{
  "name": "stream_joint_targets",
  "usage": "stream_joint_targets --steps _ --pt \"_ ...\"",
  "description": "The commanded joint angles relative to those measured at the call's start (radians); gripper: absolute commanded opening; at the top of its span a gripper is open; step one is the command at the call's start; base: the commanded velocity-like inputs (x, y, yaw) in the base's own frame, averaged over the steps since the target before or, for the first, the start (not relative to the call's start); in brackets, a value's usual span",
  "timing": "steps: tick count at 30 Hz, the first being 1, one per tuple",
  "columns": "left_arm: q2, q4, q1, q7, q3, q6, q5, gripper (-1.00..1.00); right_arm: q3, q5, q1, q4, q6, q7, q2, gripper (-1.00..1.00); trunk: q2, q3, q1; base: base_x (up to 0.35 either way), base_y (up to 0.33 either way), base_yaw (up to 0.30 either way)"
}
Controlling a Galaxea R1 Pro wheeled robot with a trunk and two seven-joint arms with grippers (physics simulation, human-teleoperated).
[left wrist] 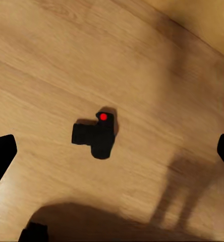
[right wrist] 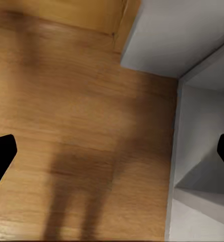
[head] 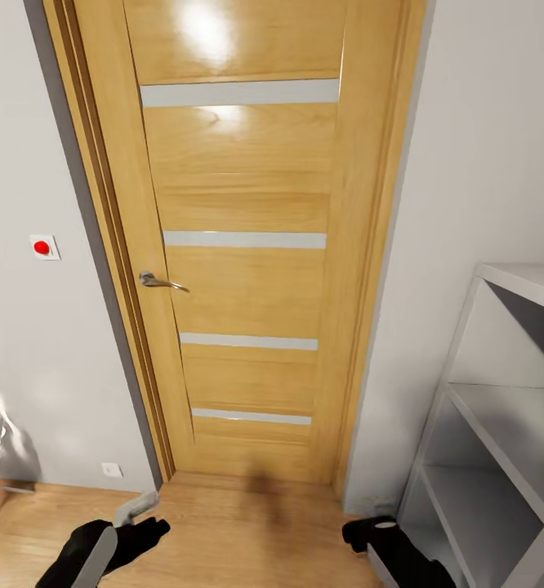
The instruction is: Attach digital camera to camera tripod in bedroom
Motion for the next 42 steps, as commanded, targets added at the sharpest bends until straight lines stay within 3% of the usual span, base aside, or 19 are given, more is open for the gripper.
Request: stream_joint_targets --steps 1,3,5,8,10,11,12,13,15,18,21,31,42 --pt "-0.006 0.003 -0.026 0.014 -0.001 0.009 0.008 1.0 0.006 -0.013 -0.015 -0.012 0.008 -0.038 0.009 1.0 -0.001 -0.001 0.0 0.0 0.0 0.0" --pt "-0.029 0.017 -0.091 0.027 -0.003 0.018 0.002 1.0 0.003 -0.025 -0.057 -0.029 0.013 -0.109 0.036 1.0 -0.001 -0.001 0.0 0.0 0.0 0.0" --pt "-0.047 0.02 -0.122 0.032 -0.004 0.021 -0.005 1.0 0.001 -0.032 -0.077 -0.035 0.017 -0.138 0.048 1.0 -0.001 -0.001 0.0 0.0 0.0 0.0" --pt "-0.09 0.001 -0.155 0.041 -0.012 0.025 -0.053 1.0 -0.007 -0.054 -0.099 -0.043 0.02 -0.167 0.06 1.0 -0.001 -0.001 0.0 0.0 0.0 0.0" --pt "-0.121 -0.025 -0.167 0.059 -0.024 0.027 -0.122 1.0 -0.011 -0.076 -0.106 -0.046 0.021 -0.175 0.065 1.0 -0.001 -0.001 0.0 0.0 0.0 0.0" --pt "-0.14 -0.035 -0.171 0.078 -0.032 0.028 -0.176 1.0 -0.011 -0.089 -0.108 -0.051 0.022 -0.176 0.068 1.0 -0.001 -0.001 0.0 0.0 0.0 0.0" --pt "-0.15 -0.039 -0.173 0.088 -0.035 0.028 -0.202 1.0 -0.01 -0.093 -0.109 -0.053 0.022 -0.176 0.069 1.0 -0.001 -0.001 0.0 0.0 0.0 0.0" --pt "-0.183 -0.046 -0.175 0.115 -0.044 0.027 -0.264 1.0 -0.008 -0.1 -0.111 -0.057 0.021 -0.174 0.073 1.0 -0.001 -0.001 0.0 0.0 0.0 0.0" --pt "-0.22 -0.048 -0.177 0.134 -0.049 0.027 -0.301 1.0 -0.005 -0.101 -0.112 -0.062 0.02 -0.172 0.076 1.0 -0.001 -0.001 0.0 0.0 0.0 0.0" --pt "-0.253 -0.05 -0.178 0.148 -0.053 0.027 -0.321 1.0 -0.003 -0.103 -0.112 -0.068 0.02 -0.171 0.077 1.0 -0.001 -0.001 0.0 0.0 0.0 0.0" --pt "-0.262 -0.045 -0.178 0.151 -0.053 0.027 -0.325 1.0 -0.002 -0.103 -0.113 -0.07 0.02 -0.171 0.078 1.0 -0.001 -0.001 0.0 0.0 0.0 0.0" --pt "-0.268 -0.031 -0.179 0.155 -0.045 0.026 -0.329 1.0 -0.001 -0.099 -0.113 -0.071 0.019 -0.17 0.08 1.0 -0.001 -0.001 0.0 0.0 0.0 0.0" --pt "-0.267 -0.031 -0.179 0.155 -0.045 0.027 -0.332 1.0 -0.002 -0.098 -0.113 -0.071 0.02 -0.172 0.08 1.0 -0.078 -0.036 0.042 0.0 0.0 0.0"
